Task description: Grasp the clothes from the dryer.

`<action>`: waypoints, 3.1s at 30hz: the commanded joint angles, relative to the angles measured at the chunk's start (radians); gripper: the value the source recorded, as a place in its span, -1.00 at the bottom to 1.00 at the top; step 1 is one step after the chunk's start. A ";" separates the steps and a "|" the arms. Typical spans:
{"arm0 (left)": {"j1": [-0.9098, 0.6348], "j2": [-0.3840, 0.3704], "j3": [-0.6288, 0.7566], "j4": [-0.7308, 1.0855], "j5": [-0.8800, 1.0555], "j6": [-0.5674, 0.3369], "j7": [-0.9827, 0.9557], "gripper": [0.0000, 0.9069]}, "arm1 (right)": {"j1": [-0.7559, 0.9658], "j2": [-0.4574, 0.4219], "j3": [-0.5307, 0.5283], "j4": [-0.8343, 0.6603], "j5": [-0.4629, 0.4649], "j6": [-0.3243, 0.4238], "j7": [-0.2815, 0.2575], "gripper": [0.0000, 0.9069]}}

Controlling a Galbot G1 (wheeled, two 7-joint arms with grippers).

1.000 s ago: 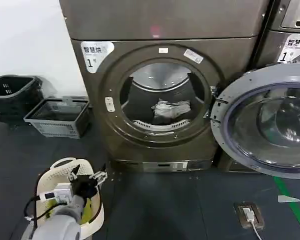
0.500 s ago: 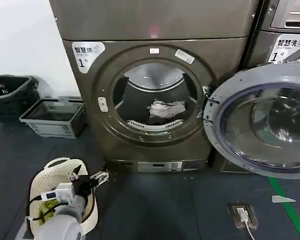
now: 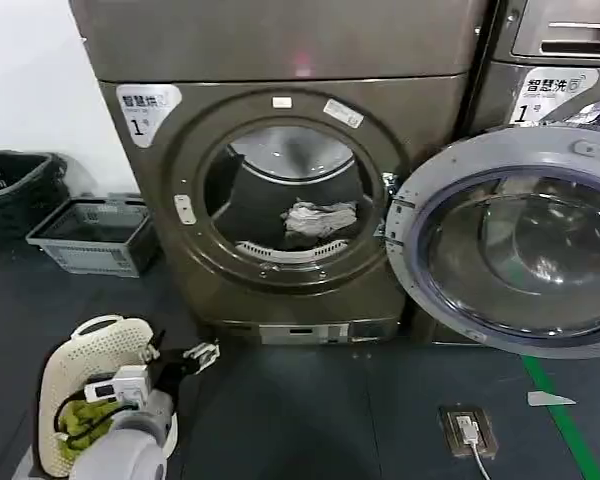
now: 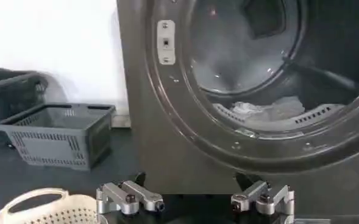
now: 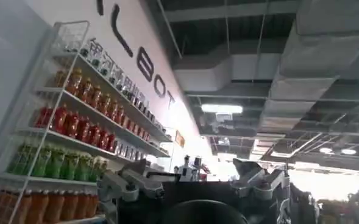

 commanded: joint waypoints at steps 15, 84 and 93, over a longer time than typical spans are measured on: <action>0.006 0.000 0.000 -0.003 -0.007 0.049 0.001 1.00 | -0.005 0.003 0.005 -0.002 0.004 0.006 0.004 1.00; 0.006 0.009 0.005 -0.008 0.023 0.049 0.021 1.00 | -0.010 0.016 0.026 0.007 0.073 0.019 0.078 1.00; 0.004 0.006 0.006 -0.005 0.022 0.049 0.021 1.00 | -0.011 0.016 0.027 0.005 0.073 0.020 0.078 1.00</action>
